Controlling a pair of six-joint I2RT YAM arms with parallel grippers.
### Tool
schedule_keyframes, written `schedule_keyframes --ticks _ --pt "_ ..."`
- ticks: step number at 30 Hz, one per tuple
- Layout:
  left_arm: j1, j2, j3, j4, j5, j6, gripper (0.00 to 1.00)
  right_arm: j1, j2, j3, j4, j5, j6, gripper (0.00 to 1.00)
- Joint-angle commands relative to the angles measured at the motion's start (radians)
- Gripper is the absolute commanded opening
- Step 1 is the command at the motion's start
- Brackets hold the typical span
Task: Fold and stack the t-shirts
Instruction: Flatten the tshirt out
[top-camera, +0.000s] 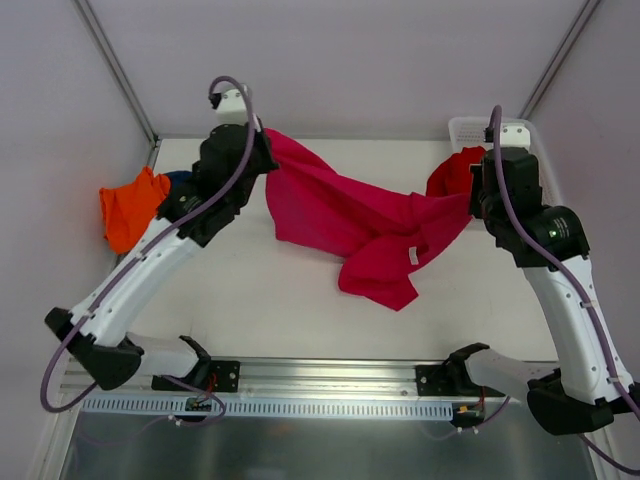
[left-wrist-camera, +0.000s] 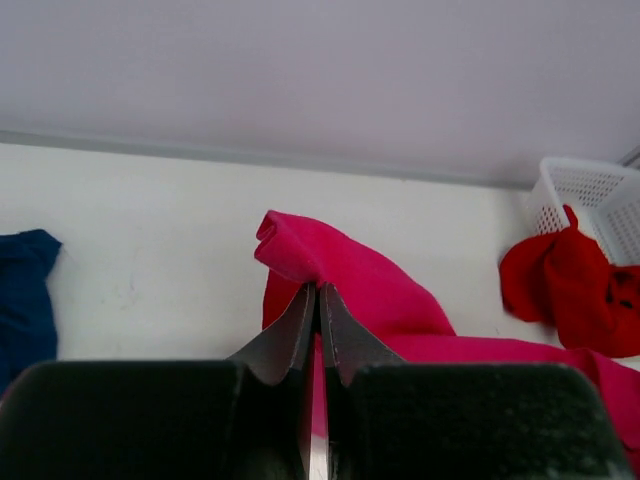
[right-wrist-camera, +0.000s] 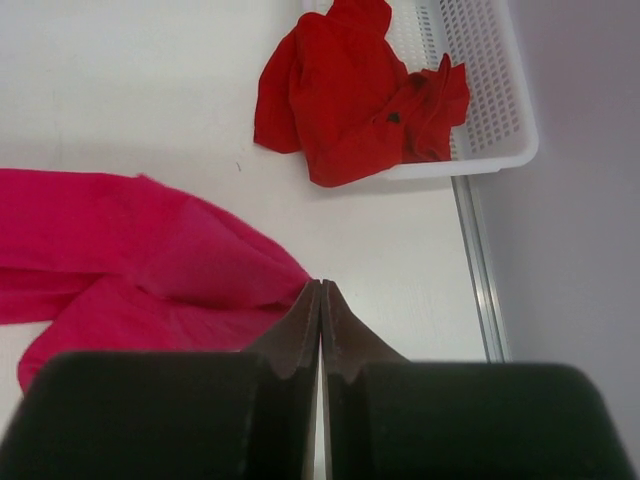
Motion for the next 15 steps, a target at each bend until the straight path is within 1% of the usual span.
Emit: schedule_keyframes --ticks 1,4,6,7,9,10,12,14,15 --pt "-0.001 -0.094 0.021 -0.102 -0.092 0.078 0.00 -0.022 0.023 0.104 0.093 0.044 -0.062 0.00" --pt "-0.005 -0.188 0.047 -0.125 -0.098 0.097 0.00 -0.025 0.064 0.252 0.090 0.064 -0.102 0.01" --pt "-0.008 -0.225 0.088 -0.142 -0.116 0.126 0.00 -0.025 0.086 0.332 0.076 0.093 -0.119 0.00" --pt "-0.010 -0.254 0.108 -0.163 -0.129 0.136 0.00 -0.025 0.093 0.412 0.069 0.104 -0.137 0.01" --pt "-0.013 -0.281 0.174 -0.196 -0.152 0.165 0.00 -0.026 0.104 0.519 0.053 0.141 -0.169 0.01" --pt "-0.014 -0.292 0.215 -0.222 -0.162 0.174 0.00 -0.025 0.103 0.552 0.052 0.152 -0.181 0.02" --pt "-0.031 -0.329 0.250 -0.249 -0.187 0.190 0.00 -0.025 0.097 0.607 0.050 0.193 -0.204 0.03" --pt "-0.033 -0.364 0.283 -0.289 -0.157 0.156 0.00 -0.025 0.083 0.671 0.042 0.213 -0.226 0.04" --pt "-0.033 -0.408 0.284 -0.294 -0.129 0.141 0.00 -0.025 0.057 0.685 0.041 0.215 -0.229 0.05"
